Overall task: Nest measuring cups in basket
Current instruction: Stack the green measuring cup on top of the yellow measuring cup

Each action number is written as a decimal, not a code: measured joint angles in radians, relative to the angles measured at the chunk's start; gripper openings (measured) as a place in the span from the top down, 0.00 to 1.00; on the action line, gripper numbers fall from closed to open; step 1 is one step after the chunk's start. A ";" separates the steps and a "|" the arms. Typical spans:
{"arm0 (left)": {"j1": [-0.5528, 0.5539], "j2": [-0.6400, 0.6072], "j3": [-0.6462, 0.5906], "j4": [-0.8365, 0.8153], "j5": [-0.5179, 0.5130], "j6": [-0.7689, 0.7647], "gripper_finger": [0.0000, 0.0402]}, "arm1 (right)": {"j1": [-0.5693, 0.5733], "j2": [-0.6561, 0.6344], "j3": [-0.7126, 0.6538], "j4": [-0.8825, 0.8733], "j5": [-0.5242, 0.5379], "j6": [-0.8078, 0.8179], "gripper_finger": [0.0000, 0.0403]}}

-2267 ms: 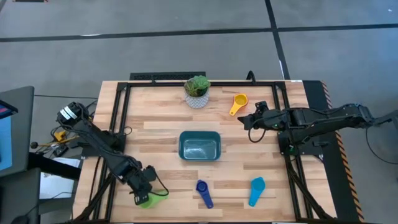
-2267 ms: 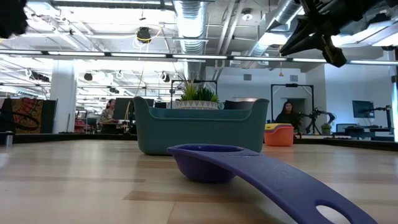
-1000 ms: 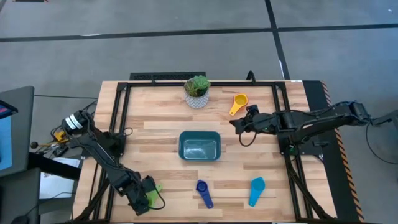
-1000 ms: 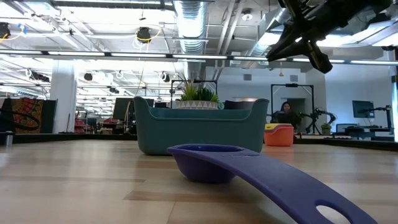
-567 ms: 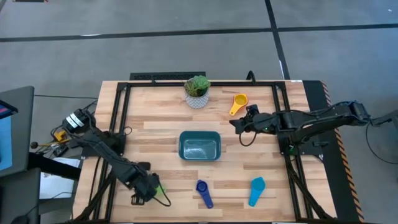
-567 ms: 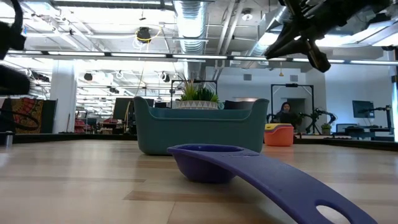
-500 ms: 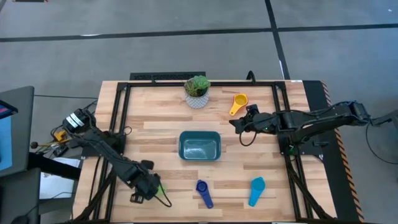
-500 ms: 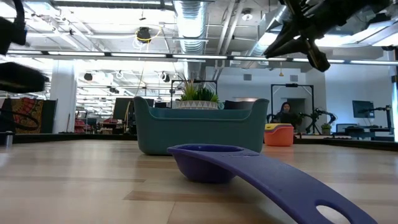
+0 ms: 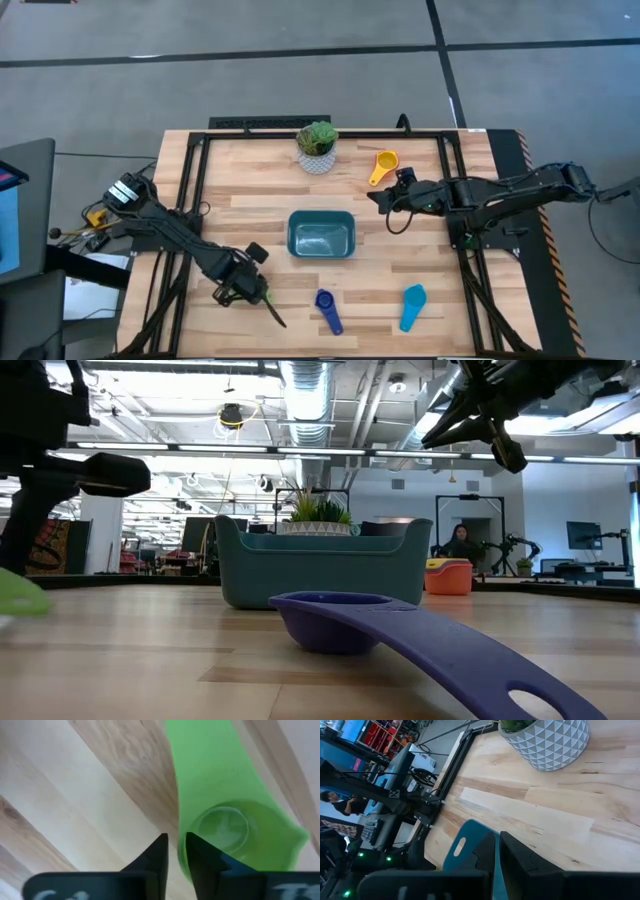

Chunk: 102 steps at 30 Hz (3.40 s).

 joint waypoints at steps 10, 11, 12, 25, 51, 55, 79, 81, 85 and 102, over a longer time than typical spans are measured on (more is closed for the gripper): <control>0.009 -0.072 0.041 -0.107 -0.096 -0.377 0.66 | -0.007 0.000 0.000 0.000 -0.005 -0.001 0.87; 0.009 -0.088 0.056 -0.141 -0.111 -0.462 0.65 | -0.010 0.000 0.000 0.000 -0.007 -0.001 0.87; 0.009 -0.104 0.071 -0.174 -0.123 -0.565 0.65 | -0.015 0.000 0.000 0.000 -0.007 -0.001 0.87; -0.150 -0.162 0.117 -0.326 -0.160 -2.044 0.65 | -0.090 0.000 0.000 -0.001 -0.041 -0.062 0.87; -0.212 0.042 0.031 -0.203 -0.030 -2.148 0.76 | -0.143 0.000 0.000 -0.003 -0.163 -0.152 0.87; -0.194 0.034 0.031 -0.202 -0.037 -2.037 0.89 | -0.124 0.000 0.000 -0.004 -0.166 -0.151 0.87; 0.479 -0.139 0.347 -0.132 -0.247 -0.662 1.00 | -0.095 -0.232 0.001 -0.178 -0.166 -0.173 0.87; 0.567 -0.104 0.402 -0.083 -0.221 -0.569 1.00 | -0.111 -0.270 0.001 -0.236 -0.166 -0.173 0.87; 0.693 -0.008 0.526 -0.020 -0.179 -0.447 1.00 | -0.144 -0.325 0.001 -0.336 -0.166 -0.198 0.87; 0.924 0.496 1.160 0.011 0.128 0.028 1.00 | -0.290 -0.380 0.001 -0.498 -0.168 -0.154 0.87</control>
